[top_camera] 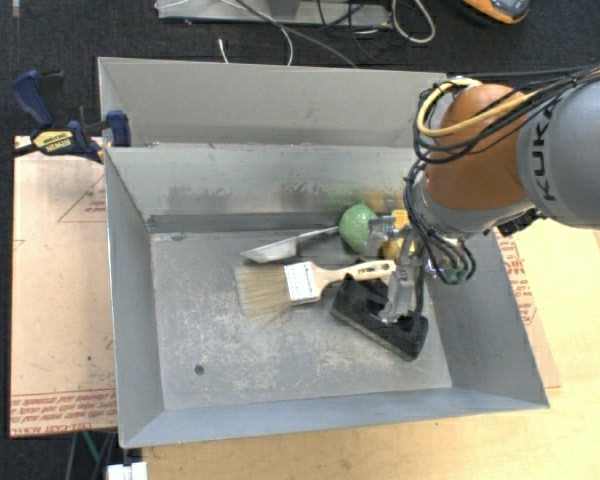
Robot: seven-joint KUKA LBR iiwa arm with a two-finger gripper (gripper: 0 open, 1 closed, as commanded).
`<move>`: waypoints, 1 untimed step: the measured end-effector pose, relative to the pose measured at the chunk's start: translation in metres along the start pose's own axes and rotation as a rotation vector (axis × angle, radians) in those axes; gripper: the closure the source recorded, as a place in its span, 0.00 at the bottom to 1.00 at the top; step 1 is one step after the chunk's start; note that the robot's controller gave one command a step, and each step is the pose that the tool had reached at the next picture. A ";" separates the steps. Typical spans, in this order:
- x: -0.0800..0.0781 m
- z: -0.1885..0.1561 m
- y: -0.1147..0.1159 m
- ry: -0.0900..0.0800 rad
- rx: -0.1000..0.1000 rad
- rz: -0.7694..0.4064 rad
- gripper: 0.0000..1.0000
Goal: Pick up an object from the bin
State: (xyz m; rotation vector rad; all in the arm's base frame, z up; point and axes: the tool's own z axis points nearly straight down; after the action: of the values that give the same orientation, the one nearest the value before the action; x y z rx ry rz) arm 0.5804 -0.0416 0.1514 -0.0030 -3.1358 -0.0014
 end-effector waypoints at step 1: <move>-0.002 -0.004 0.000 -0.007 0.000 -0.002 0.00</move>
Offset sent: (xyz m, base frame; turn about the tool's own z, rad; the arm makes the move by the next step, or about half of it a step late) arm -0.0379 -0.0166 -0.0091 0.1320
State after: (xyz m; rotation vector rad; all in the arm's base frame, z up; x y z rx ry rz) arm 0.5823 -0.0413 0.1553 -0.0001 -3.1428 -0.0007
